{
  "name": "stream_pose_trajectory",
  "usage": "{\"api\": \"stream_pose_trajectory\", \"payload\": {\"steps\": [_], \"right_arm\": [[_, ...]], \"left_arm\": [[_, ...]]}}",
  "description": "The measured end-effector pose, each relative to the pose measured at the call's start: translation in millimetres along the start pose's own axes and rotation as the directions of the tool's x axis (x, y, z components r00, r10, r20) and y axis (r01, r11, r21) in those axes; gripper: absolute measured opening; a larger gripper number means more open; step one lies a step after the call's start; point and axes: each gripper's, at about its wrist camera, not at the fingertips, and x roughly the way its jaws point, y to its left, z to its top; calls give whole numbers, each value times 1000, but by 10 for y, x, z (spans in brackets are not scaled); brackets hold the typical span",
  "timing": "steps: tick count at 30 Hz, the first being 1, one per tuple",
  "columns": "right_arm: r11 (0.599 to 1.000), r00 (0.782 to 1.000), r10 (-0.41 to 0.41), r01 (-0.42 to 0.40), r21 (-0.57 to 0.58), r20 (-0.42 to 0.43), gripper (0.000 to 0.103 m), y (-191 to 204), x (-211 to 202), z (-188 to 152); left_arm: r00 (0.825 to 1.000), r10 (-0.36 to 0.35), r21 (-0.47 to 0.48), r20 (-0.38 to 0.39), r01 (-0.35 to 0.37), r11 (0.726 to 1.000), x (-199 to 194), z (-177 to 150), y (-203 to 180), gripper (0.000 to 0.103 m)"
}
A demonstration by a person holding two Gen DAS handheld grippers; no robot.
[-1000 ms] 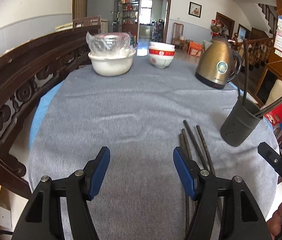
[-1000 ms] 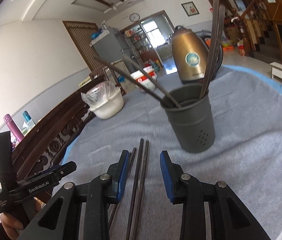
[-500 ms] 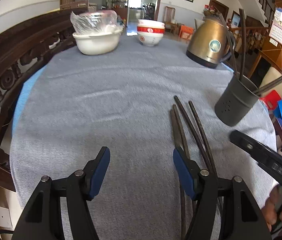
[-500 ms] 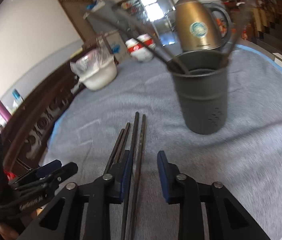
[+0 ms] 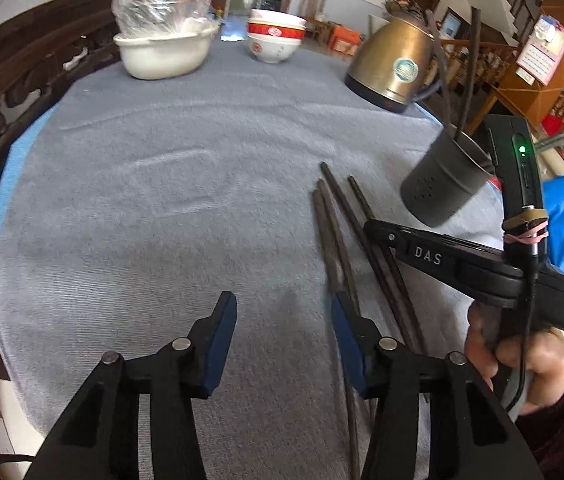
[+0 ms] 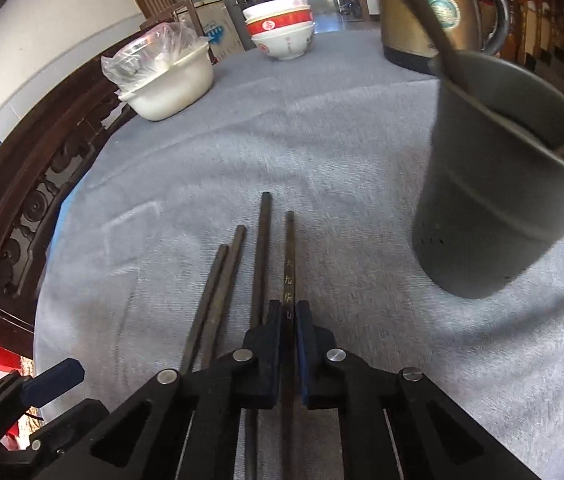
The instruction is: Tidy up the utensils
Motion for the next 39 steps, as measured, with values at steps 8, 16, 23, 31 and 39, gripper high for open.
{"api": "stream_pose_trajectory", "payload": {"steps": [8, 16, 23, 31, 39], "right_arm": [[999, 1000, -26, 26, -19, -8, 7, -205, -185, -159], [1000, 1000, -14, 14, -10, 0, 7, -295, -237, -196], [1000, 1000, 0, 0, -20, 13, 8, -301, -236, -207], [1000, 1000, 17, -17, -12, 16, 8, -327, -244, -215], [1000, 998, -25, 24, -17, -53, 10, -216, -158, -59]], "left_arm": [[995, -54, 18, -89, 56, 998, 274, 234, -31, 51], [987, -27, 44, -158, 34, 998, 555, 448, -113, 51], [981, -15, 50, -191, 25, 998, 727, 531, -177, 49], [982, -10, 40, -191, 17, 999, 864, 679, -136, 19], [971, -53, 5, -232, 55, 998, 909, 767, -54, 18]]}}
